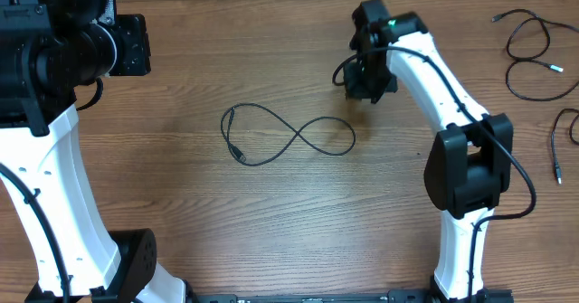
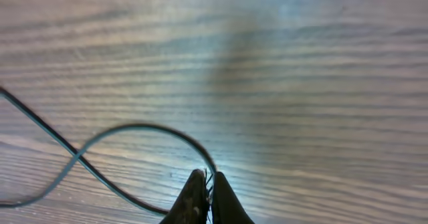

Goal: Untangle cables

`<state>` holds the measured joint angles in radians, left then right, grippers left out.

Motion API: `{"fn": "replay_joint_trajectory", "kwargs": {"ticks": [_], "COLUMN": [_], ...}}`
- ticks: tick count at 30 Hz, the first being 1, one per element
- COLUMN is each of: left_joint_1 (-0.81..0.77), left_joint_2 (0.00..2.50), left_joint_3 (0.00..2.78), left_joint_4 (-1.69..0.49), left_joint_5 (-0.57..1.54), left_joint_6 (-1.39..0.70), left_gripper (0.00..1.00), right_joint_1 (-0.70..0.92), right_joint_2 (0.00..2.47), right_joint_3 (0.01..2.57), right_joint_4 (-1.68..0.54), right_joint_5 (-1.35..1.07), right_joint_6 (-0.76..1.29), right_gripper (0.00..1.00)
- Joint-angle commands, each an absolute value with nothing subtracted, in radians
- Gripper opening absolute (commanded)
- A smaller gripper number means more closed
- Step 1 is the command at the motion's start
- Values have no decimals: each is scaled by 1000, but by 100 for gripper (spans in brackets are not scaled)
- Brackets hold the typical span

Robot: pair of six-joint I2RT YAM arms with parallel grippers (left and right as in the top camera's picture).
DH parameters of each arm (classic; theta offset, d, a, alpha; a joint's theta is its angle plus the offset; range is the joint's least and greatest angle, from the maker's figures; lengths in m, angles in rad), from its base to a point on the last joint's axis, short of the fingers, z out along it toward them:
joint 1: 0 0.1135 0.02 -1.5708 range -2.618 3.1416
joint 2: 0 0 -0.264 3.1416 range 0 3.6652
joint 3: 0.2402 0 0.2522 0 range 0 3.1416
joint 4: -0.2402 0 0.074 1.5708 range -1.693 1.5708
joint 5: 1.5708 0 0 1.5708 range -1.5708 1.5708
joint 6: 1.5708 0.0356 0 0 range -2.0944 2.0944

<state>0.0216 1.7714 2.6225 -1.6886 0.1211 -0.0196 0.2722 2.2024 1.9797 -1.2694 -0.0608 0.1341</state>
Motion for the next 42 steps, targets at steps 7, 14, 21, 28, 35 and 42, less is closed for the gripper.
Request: {"fn": "replay_joint_trajectory", "kwargs": {"ticks": [7,14,21,28,35,42], "left_joint_1": [-27,-146,-291,-416,-495,-503], "left_joint_2": [1810,1963,2165,2345,2493,2619], "left_joint_3": [2626,2626,2626,2619,2619,2619], "left_joint_4": [-1676,-1674,-1690,-1690,-1690,-1687], "left_joint_5": [282,282,295,332,213,191], "left_joint_6": [31,100,250,414,538,603], "left_gripper": [8,12,25,36,43,45], "right_joint_1": [260,241,185,97,47,44], "right_joint_2": [2187,2146,2121,2120,2120,2120], "right_joint_3": [2017,2237,2777,3091,3115,3115], "right_joint_4": [-1259,-1321,-1441,-1552,-1644,-1648], "right_joint_5": [-45,-45,-46,-46,-56,-92], "right_joint_6": [126,36,38,56,55,51], "right_gripper": [100,100,100,100,100,100]}}
